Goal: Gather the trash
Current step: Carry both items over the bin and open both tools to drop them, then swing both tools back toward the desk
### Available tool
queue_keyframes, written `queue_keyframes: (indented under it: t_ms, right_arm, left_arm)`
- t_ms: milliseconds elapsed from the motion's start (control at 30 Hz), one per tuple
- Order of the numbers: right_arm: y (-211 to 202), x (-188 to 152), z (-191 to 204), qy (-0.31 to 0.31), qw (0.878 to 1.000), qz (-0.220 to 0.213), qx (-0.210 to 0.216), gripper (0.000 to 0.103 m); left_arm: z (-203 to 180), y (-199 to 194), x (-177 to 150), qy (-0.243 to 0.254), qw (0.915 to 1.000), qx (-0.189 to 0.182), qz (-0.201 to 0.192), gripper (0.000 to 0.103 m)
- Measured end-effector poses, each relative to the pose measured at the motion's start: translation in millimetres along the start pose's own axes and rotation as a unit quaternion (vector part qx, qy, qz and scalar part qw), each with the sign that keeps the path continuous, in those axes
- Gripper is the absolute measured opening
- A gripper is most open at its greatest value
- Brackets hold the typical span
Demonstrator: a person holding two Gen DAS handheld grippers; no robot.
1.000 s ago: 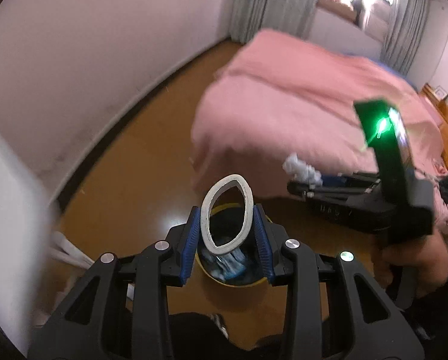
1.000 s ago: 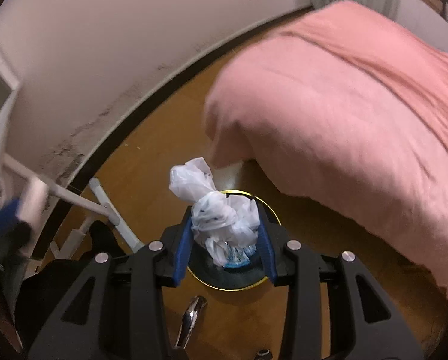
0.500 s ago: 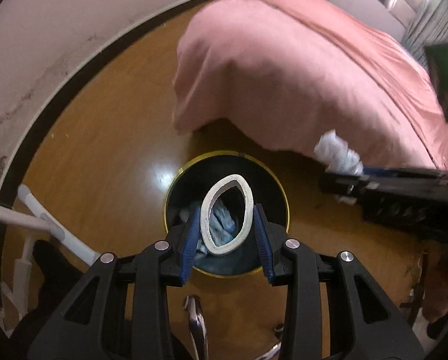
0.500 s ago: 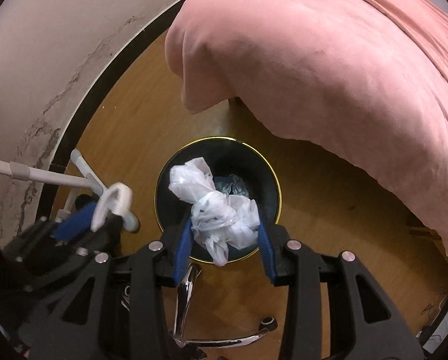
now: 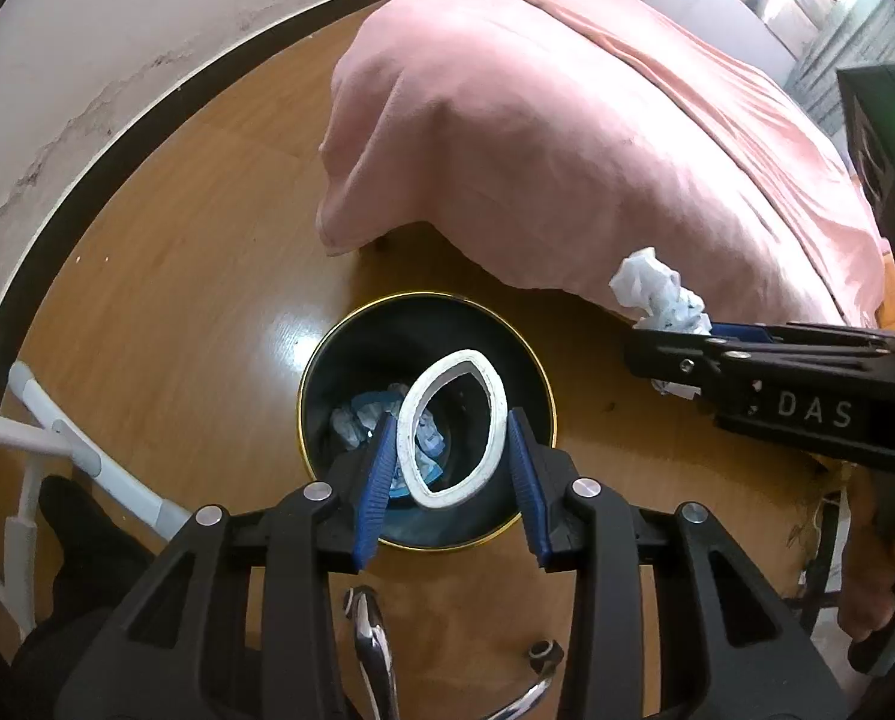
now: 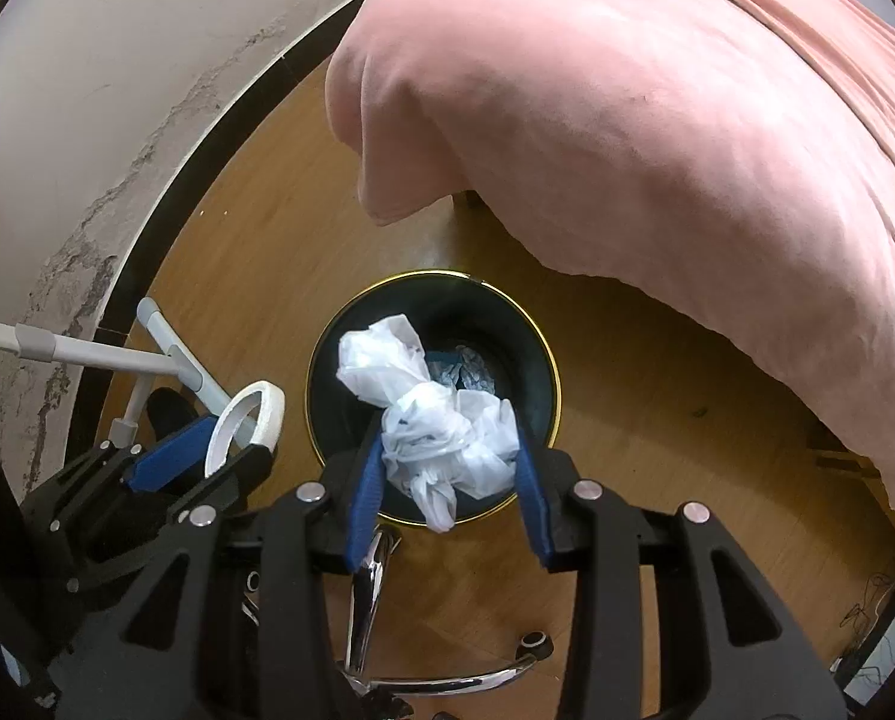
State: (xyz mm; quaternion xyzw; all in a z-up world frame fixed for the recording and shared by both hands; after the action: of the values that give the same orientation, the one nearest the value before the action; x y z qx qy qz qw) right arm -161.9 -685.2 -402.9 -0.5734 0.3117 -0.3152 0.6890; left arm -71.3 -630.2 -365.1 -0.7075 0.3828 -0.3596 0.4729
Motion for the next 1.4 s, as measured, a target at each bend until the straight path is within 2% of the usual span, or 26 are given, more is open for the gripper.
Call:
queue_keyframes:
  t_ms: [67, 100, 333, 467, 533, 667, 733, 867, 1000, 1167, 1300, 1400]
  right_arm:
    - [0, 0, 0, 0.0, 1.0, 0.0, 0.0, 0.04]
    - [0, 1, 0, 0.001, 1.0, -0.001, 0.0, 0.04]
    - [0, -1, 2, 0.004, 1.0, -0.005, 0.002, 0.041]
    - [1, 0, 2, 0.003, 1.0, -0.005, 0.003, 0.051]
    - [-2, 0, 1, 0.005, 1.0, -0.011, 0.003, 0.06]
    - [-8, 2, -3, 0.012, 1.0, -0.022, 0.002, 0.061]
    - [-13, 4, -4, 0.015, 0.999, -0.03, 0.002, 0.065]
    - [-32, 7, -9, 0.019, 0.998, -0.056, -0.004, 0.068]
    - [-78, 10, -9, 0.017, 0.993, -0.112, -0.016, 0.075]
    - [-134, 1, 27, -0.019, 0.986, -0.163, -0.008, 0.078]
    - [-177, -15, 101, -0.093, 0.975, -0.201, 0.013, 0.078]
    - [-200, -33, 175, -0.167, 0.961, -0.218, 0.033, 0.078]
  left_arm:
    - [0, -1, 0, 0.004, 1.0, 0.006, -0.005, 0.057]
    - [-1, -3, 1, 0.005, 0.9999, 0.008, -0.01, 0.06]
    - [4, -7, -1, -0.006, 0.9999, 0.001, -0.015, 0.062]
    - [4, -9, -3, -0.003, 0.9998, 0.003, -0.017, 0.066]
    - [4, -10, -3, -0.003, 0.9998, 0.005, -0.019, 0.067]
    - [4, -15, -5, 0.0, 0.9996, 0.009, -0.025, 0.068]
    - [1, -23, -4, 0.005, 0.9993, 0.012, -0.034, 0.068]
    - [-8, -47, -7, 0.027, 0.9979, 0.029, -0.051, 0.075]
    - [-22, -95, -12, 0.051, 0.9948, 0.046, -0.076, 0.079]
    - [-21, -195, -36, 0.061, 0.9852, 0.097, -0.128, 0.086]
    - [19, -273, -77, 0.036, 0.9771, 0.129, -0.166, 0.089]
    - [79, -328, -119, -0.013, 0.9655, 0.167, -0.199, 0.09]
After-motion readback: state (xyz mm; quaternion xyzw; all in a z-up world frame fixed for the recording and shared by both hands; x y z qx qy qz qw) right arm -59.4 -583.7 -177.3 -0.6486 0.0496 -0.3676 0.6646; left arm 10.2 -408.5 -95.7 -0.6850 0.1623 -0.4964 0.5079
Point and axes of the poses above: each gripper's, at about its wrist camera, not at the fingertips, and y roughly the way its jaws point, z to its left, x to its top, the point moved 10 cm from there along y, roughly the way its jaws point, and after that the axes turned 13 degrees about z, right-handed, at the moved point
